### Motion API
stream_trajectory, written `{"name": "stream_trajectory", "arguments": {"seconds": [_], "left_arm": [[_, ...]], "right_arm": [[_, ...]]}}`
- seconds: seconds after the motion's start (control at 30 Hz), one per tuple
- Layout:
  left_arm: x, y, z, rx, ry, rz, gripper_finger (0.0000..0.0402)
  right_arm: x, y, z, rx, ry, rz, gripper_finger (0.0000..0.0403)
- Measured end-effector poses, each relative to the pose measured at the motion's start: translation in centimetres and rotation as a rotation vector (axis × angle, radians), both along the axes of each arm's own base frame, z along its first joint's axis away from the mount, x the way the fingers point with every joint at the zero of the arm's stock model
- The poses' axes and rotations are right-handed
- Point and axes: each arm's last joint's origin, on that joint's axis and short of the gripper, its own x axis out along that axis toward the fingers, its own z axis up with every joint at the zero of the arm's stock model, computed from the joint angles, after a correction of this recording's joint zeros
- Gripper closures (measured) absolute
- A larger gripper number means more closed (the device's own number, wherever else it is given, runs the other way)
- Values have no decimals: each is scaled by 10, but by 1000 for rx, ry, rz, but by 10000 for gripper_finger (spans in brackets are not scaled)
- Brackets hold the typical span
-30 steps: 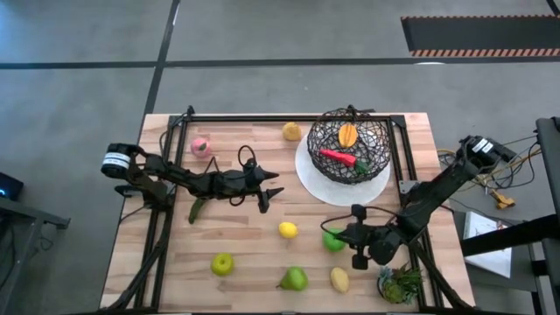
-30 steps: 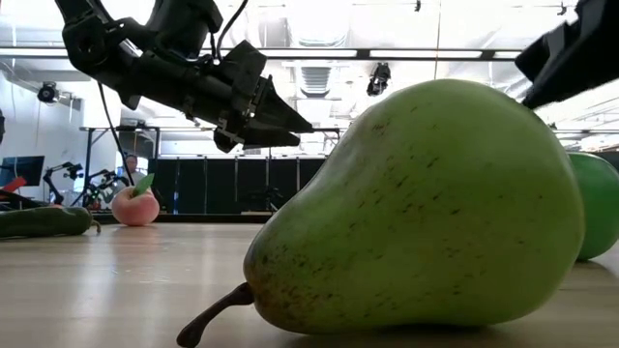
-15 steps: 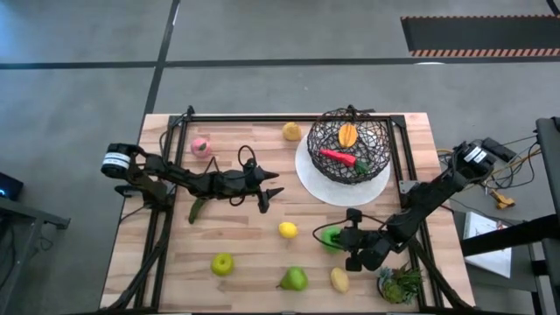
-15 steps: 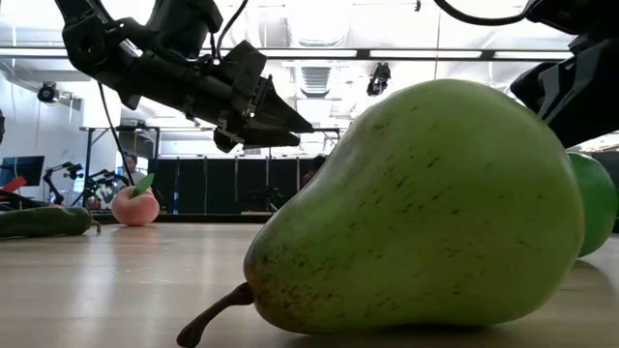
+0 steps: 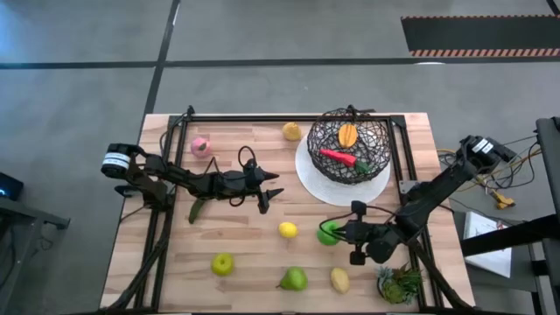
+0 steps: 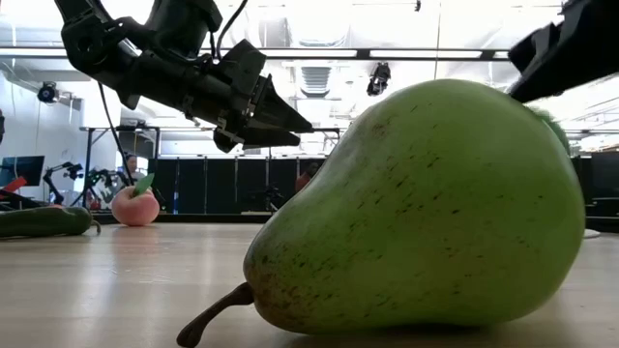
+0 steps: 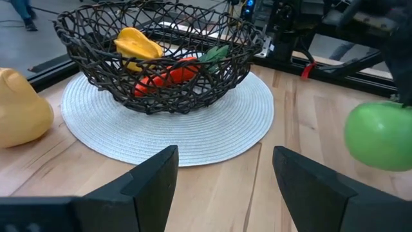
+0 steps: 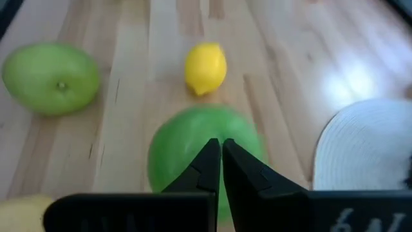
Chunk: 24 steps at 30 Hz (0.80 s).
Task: Build produce basket
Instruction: Put the green apple into the black wire basket
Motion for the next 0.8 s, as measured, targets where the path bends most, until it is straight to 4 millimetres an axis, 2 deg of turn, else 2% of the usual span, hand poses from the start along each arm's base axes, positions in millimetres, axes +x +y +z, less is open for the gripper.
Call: {"name": "stream_trajectory", "arguments": {"seconds": [0.27, 0.43, 0.53, 0.67, 0.8], "left_arm": [[0, 0, 0, 0, 0, -1, 164], [0, -2, 0, 12, 4, -18, 164], [0, -12, 0, 65, 17, -96, 164], [1, -28, 3, 111, 15, -176, 164], [0, -40, 4, 102, 10, -249, 164]], "right_arm": [[-7, -12, 20, 1, -60, -24, 394], [-1, -12, 11, 49, -2, -24, 394], [2, -9, 1, 77, 56, -20, 387], [2, -6, -9, 149, 148, -5, 348], [-3, -8, -19, 150, 247, -60, 280]]}}
